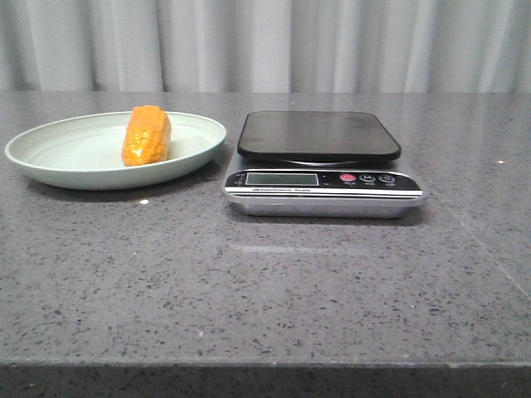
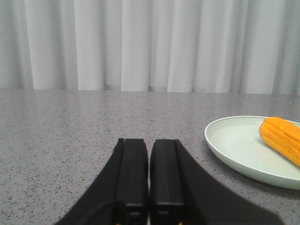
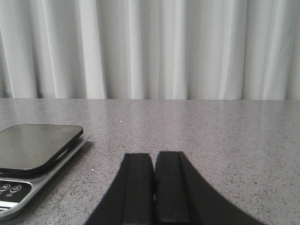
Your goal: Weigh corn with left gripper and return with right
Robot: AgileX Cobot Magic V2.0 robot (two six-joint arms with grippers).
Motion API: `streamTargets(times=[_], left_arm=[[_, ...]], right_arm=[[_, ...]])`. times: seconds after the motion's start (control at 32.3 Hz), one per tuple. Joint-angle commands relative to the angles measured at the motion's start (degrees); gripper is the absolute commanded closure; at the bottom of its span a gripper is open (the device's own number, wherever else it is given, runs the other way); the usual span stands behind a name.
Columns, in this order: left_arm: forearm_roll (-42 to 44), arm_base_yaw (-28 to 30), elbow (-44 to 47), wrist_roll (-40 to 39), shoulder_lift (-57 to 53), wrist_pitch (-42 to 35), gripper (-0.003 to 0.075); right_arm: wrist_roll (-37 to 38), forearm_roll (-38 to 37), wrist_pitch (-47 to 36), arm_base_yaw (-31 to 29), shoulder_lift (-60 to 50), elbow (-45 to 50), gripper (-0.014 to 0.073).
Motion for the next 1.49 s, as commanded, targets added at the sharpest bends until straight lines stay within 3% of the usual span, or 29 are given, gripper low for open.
streamTargets(times=[0.0,0.74,0.84,1.02,1.08,1.3,1.46], left_arm=[[-0.6,-0.4,0.3,-0.1,-1.2,-4.4,0.0594],[-0.6,-0.4,0.3,-0.1,-1.2,-4.7,0.0594],[-0.4,-0.4,0.3,-0.1,-1.2,-7.0,0.0594],[-2.1,-0.4,-1.4,-0.2,-1.1,-19.6,0.0594],[-2.3,-0.4,-5.6,-0.2,-1.0,-16.6,0.0594],[0.0,-0.4,-22.4,-0.2,6.2,4.9,0.0594],[-0.4,-4.1,-28.9,-0.2,11.8,15.7,0.0594]], right_arm=[[-0.2,-0.5,-4.9,-0.4,-1.0,-0.3,0.0452],[-0.2,-0.5,-4.9,-0.4,-1.0,-0.3,0.0452],[-0.2,-0.5,-4.9,-0.4,-1.0,-0.3,0.0452],[-0.2,-0.5,-4.9,-0.4,-1.0,-0.3,0.0452],[-0.2,-0.5,-4.9,-0.4,-1.0,-0.3,0.0452],[-0.2,-0.5,-4.9,-0.4,-1.0,-0.3,0.0452],[-0.2,-0.5,-4.9,-0.4,-1.0,-0.3,0.0452]])
